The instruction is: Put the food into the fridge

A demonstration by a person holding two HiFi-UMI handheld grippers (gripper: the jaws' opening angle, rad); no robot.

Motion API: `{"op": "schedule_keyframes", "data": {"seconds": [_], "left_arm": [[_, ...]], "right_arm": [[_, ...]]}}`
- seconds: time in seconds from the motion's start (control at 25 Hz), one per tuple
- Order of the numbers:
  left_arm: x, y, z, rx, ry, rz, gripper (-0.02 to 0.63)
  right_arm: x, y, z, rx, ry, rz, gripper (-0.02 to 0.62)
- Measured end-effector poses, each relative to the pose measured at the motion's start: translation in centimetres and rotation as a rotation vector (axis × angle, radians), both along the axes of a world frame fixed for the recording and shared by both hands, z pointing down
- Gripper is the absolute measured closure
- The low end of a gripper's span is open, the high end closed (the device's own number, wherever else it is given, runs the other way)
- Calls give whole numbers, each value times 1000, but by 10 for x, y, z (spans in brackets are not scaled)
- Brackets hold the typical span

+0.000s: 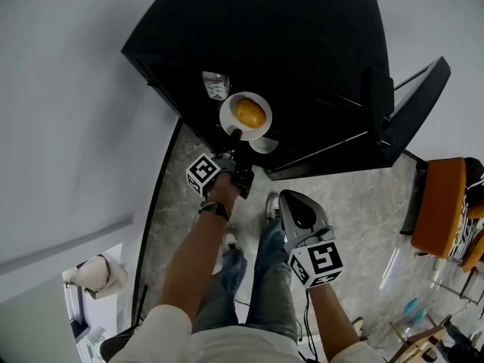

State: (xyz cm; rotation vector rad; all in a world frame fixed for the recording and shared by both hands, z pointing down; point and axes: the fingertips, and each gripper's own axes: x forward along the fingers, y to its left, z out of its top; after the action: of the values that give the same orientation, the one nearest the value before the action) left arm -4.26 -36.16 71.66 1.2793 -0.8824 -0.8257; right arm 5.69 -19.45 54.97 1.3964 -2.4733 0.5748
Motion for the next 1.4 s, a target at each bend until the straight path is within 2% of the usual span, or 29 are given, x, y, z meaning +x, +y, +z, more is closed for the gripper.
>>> {"op": "schedule_keyframes", "data": {"seconds": [0.2, 0.32, 0.68, 1.4], "left_arm": [[9, 23, -1, -32, 26, 31, 513], [14, 30, -5, -40, 41, 34, 605], [16, 17, -10, -18, 1, 61, 607], [33, -17, -9, -38, 56, 27, 609]], "right_arm": [[-4, 0, -5, 10, -7, -7, 589], [-6, 1, -4, 8, -12, -7, 589], [-1, 5, 1, -4, -23, 6, 589], [18, 3, 10, -19, -18, 19, 589]]}}
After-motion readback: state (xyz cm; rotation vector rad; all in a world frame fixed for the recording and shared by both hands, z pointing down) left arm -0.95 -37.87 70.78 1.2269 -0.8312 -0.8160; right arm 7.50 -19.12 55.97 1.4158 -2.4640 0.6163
